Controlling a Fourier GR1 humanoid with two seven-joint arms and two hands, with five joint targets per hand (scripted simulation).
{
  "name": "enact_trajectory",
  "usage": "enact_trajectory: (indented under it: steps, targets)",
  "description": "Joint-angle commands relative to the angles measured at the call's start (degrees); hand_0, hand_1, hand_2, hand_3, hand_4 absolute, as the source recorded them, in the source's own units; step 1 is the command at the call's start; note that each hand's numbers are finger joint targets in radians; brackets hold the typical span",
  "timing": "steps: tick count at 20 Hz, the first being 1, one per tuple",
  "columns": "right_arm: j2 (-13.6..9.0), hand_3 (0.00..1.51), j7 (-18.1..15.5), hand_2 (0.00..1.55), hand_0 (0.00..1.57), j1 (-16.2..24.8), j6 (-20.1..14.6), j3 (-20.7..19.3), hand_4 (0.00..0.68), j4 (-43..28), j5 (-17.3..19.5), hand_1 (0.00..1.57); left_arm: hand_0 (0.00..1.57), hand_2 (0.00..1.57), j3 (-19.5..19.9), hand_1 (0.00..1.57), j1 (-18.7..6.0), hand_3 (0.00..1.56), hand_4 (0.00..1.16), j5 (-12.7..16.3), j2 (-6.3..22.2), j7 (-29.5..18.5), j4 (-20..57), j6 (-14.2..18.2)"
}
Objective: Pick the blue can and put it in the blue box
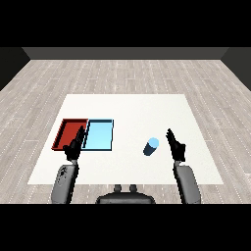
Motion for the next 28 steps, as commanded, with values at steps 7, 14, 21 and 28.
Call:
enact_trajectory:
  steps: [7, 14, 21, 28]
  targets:
    - [6.3, 0.0, -9.3, 0.0, 0.0, 0.9, 4.3, 2.7, 0.0, -5.3, -5.1, 0.0, 0.0, 0.0, 1.4, 0.0, -0.6, 0.0, 0.0, 2.3, -5.1, -10.5, -2.4, 1.3]
    - [4.1, 0.0, -20.3, 0.0, 0.0, 6.7, 10.7, 1.6, 0.0, -3.5, -7.0, 0.0, 0.0, 0.0, 1.3, 0.0, 5.3, 0.0, 0.0, 1.3, -5.4, -21.5, -0.3, -0.4]
    - [6.8, 0.0, -21.3, 0.0, 0.0, 4.4, 8.7, 2.5, 0.0, 1.3, -4.1, 0.0, 0.0, 0.0, 1.4, 0.0, 3.5, 0.0, 0.0, 2.1, -5.9, -21.3, 1.7, -0.6]
    - [7.6, 0.0, -19.6, 0.0, 0.0, 6.3, 8.3, 2.8, 0.0, -1.8, -4.3, 0.0, 0.0, 0.0, 1.8, 0.0, 0.0, 0.0, 0.0, 0.1, -5.3, -19.2, 2.1, 1.5]
